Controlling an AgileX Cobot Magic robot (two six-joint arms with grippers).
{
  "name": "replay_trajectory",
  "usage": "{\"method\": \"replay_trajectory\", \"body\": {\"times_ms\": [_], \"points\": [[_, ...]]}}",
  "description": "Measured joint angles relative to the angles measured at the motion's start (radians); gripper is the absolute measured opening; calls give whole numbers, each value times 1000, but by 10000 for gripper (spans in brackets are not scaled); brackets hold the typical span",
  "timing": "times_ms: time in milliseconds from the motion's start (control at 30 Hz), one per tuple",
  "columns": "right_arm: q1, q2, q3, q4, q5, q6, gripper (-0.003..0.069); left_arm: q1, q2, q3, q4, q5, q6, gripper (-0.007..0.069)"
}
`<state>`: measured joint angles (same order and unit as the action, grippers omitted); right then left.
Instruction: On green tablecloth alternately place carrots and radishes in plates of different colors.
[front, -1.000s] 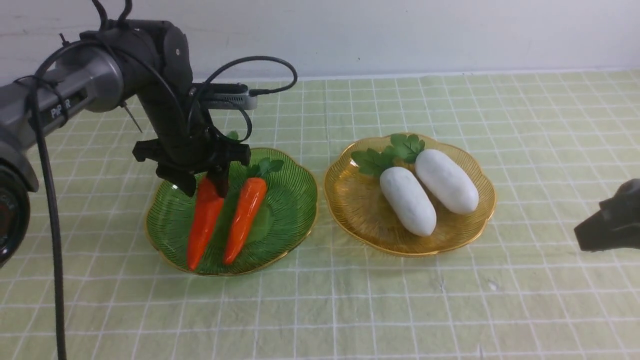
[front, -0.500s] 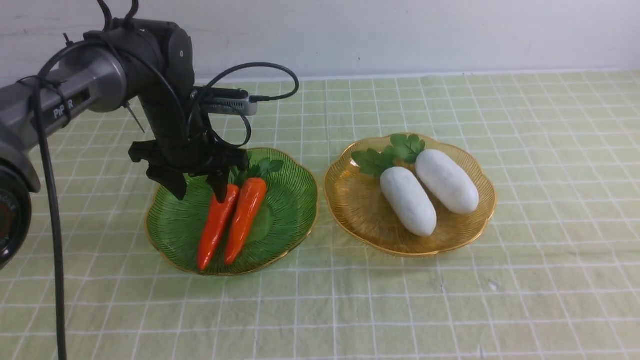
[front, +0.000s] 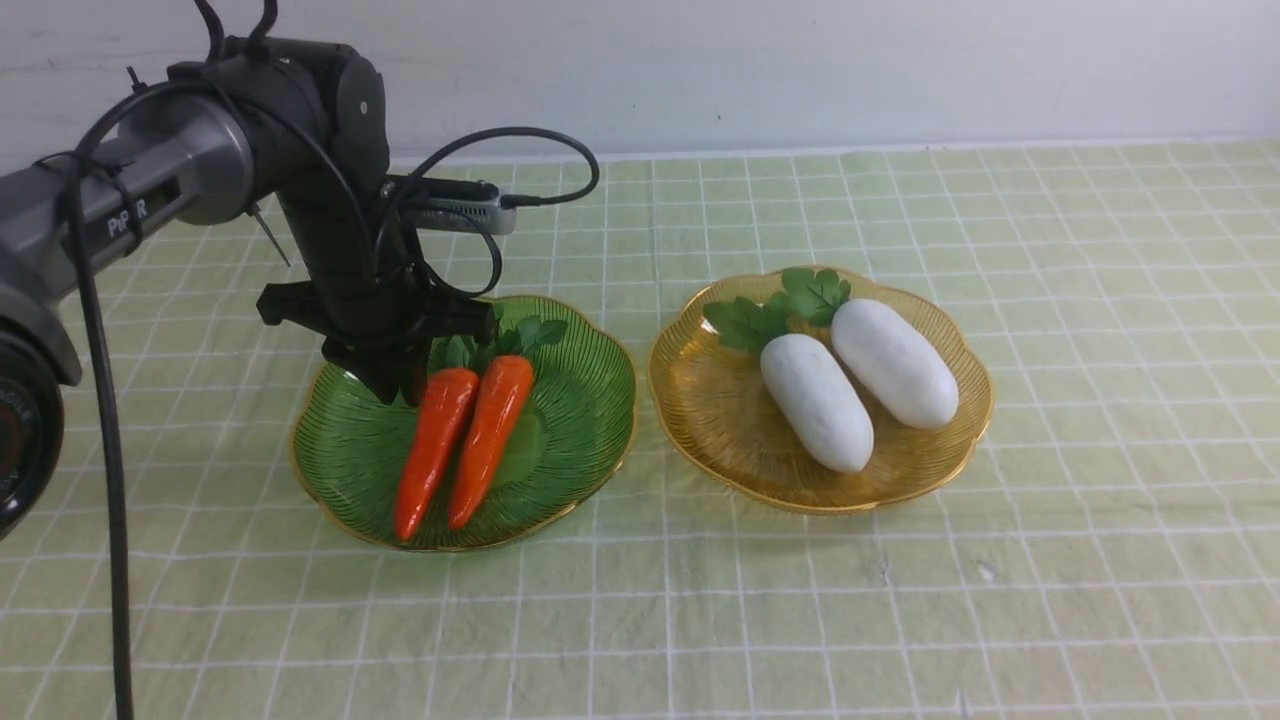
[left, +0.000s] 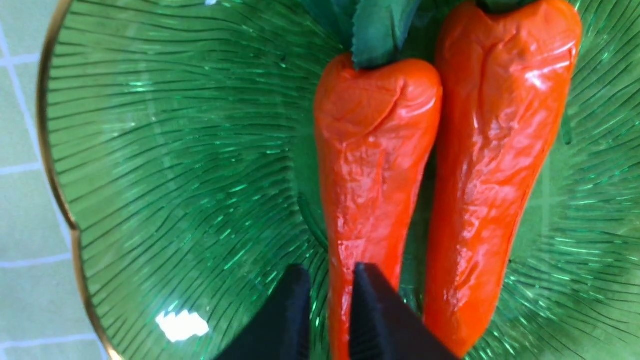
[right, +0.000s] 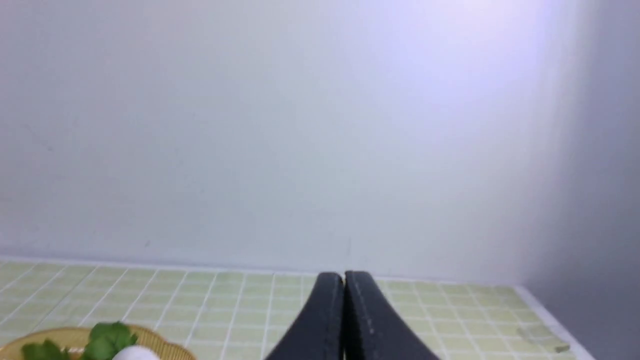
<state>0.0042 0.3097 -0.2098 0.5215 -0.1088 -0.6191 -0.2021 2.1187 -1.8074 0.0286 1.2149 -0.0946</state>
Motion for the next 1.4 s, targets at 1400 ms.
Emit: {"method": "replay_trajectory", "body": {"times_ms": [1400], "points": [[0,-317,238,-516,455,-3,-15,-1,-333,-67,-7,22,82,-8]]}}
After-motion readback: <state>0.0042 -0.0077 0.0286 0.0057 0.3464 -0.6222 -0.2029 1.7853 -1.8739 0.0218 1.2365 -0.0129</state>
